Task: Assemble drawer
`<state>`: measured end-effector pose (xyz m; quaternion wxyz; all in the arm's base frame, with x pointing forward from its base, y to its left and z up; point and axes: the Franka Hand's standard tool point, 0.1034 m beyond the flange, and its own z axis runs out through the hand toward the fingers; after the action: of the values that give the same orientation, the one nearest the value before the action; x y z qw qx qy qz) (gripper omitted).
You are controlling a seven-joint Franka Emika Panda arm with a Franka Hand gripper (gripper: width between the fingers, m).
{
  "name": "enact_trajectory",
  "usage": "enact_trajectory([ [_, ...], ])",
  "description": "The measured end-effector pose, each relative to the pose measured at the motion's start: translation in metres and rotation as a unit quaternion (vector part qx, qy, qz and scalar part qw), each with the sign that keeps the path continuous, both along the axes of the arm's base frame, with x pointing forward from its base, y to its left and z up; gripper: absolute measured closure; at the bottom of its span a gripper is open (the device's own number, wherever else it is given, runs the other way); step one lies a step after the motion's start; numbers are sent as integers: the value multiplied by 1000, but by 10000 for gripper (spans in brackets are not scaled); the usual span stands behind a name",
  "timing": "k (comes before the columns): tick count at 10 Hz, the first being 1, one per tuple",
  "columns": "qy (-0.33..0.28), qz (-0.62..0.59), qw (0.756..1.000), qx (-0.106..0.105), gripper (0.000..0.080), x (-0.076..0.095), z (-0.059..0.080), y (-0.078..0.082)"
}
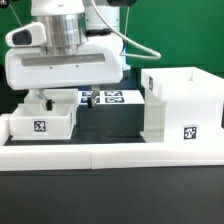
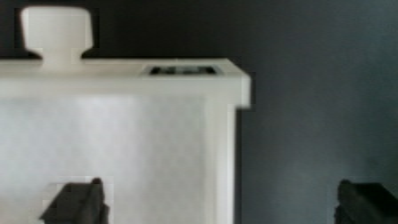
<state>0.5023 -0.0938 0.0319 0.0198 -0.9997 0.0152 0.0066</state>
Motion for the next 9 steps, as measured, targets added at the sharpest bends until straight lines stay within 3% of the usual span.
enact_trajectory([
  [3,-3,2,1000,-10,150,-9,-20,0],
  [9,-7,4,1000,-12,176,-9,-25,2],
])
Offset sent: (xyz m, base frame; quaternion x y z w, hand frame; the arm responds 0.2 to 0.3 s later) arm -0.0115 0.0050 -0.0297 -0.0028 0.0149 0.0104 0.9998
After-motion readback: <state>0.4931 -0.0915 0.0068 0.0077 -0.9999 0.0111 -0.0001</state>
